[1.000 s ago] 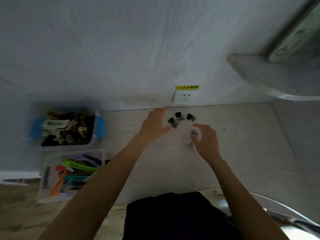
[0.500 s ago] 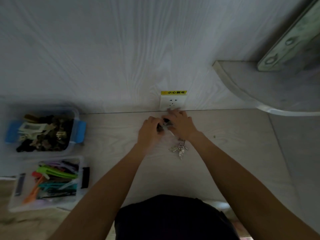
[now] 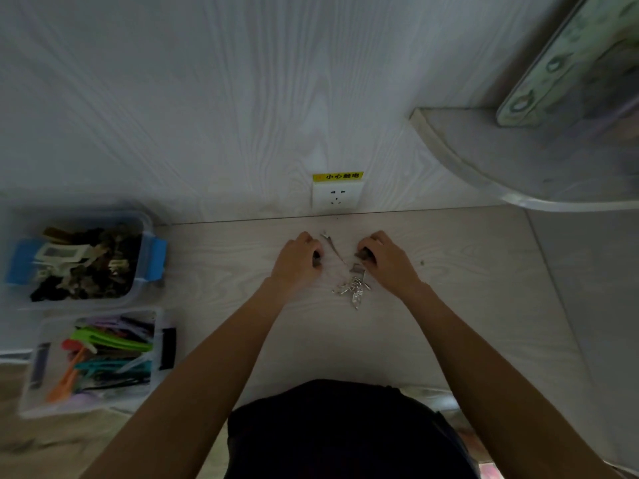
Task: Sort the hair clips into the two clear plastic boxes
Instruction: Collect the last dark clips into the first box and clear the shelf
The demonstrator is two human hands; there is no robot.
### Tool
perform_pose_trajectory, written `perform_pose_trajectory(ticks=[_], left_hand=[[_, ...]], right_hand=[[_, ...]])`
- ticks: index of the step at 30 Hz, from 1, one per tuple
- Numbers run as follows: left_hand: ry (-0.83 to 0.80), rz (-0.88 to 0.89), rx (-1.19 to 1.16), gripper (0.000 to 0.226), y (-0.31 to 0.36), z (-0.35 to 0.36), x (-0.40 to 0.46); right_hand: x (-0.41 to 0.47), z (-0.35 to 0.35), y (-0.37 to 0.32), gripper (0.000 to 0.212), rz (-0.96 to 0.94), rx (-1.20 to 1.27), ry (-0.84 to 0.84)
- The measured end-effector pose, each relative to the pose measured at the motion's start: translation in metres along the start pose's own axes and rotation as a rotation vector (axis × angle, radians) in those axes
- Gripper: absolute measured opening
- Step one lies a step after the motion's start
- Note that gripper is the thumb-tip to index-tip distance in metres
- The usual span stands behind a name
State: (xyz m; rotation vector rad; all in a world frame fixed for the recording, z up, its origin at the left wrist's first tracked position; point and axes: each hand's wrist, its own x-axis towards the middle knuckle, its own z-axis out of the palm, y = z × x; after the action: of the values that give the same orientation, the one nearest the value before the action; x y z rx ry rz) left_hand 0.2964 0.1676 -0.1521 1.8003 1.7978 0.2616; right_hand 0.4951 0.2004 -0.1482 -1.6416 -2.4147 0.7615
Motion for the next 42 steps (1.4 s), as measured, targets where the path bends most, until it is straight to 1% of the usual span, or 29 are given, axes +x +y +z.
perform_pose_trajectory(ticks=[3, 6, 9, 11, 15, 17, 19, 21, 23, 25, 28, 30, 32, 34, 36, 39, 42], left_hand=[[-0.002, 0.024, 0.009, 0.022, 0.001, 0.003, -0.008], [0.055, 0.038, -0.02, 0.02, -0.003, 0.008, -0.017], [0.103, 0.043, -0.087, 0.019, -0.007, 0.01, -0.022], [0.14, 0.007, -0.18, 0.02, -0.008, 0.01, -0.026], [0.172, -0.145, -0.417, 0.02, -0.016, 0.001, -0.039], [0.244, -0.169, -0.537, 0.02, -0.016, -0.01, -0.05], [0.386, -0.182, -0.646, 0.019, -0.018, -0.031, -0.07], [0.514, -0.192, -0.678, 0.022, -0.027, -0.055, -0.092], [0.621, -0.192, -0.643, 0.024, -0.053, -0.084, -0.121], [0.678, -0.231, -0.533, 0.024, -0.083, -0.11, -0.149], [0.675, -0.344, -0.315, 0.026, -0.129, -0.142, -0.18], [0.666, -0.411, -0.253, 0.031, -0.155, -0.158, -0.194], [0.615, -0.435, -0.217, 0.035, -0.17, -0.168, -0.201], [0.556, -0.436, -0.176, 0.041, -0.181, -0.173, -0.205], [0.547, -0.401, -0.116, 0.044, -0.185, -0.172, -0.203], [0.637, -0.319, -0.072, 0.037, -0.189, -0.17, -0.2], [0.77, -0.226, -0.058, 0.029, -0.176, -0.166, -0.186]], right_hand=[[-0.013, 0.001, 0.005, 0.021, 0.07, 0.044, 0.042], [-0.022, 0.004, 0.006, 0.025, 0.135, 0.094, 0.055], [-0.027, 0.004, 0.002, 0.023, 0.203, 0.181, 0.1], [-0.029, 0.003, -0.001, 0.023, 0.241, 0.251, 0.139], [-0.037, -0.004, -0.019, 0.026, 0.267, 0.442, 0.205], [-0.04, -0.01, -0.04, 0.028, 0.281, 0.572, 0.194], [-0.038, -0.009, -0.073, 0.027, 0.25, 0.68, 0.119], [-0.031, -0.003, -0.109, 0.026, 0.195, 0.741, 0.042], [-0.021, 0.009, -0.153, 0.026, 0.113, 0.787, -0.044], [-0.009, 0.019, -0.194, 0.026, 0.04, 0.816, -0.125], [0.012, 0.031, -0.255, 0.027, -0.066, 0.803, -0.188], [0.025, 0.04, -0.292, 0.028, -0.141, 0.745, -0.203], [0.038, 0.049, -0.32, 0.027, -0.19, 0.691, -0.219], [0.048, 0.058, -0.341, 0.031, -0.221, 0.649, -0.231], [0.055, 0.063, -0.349, 0.041, -0.258, 0.554, -0.239], [0.052, 0.063, -0.353, 0.046, -0.279, 0.526, -0.233], [0.038, 0.056, -0.337, 0.038, -0.281, 0.51, -0.107]])
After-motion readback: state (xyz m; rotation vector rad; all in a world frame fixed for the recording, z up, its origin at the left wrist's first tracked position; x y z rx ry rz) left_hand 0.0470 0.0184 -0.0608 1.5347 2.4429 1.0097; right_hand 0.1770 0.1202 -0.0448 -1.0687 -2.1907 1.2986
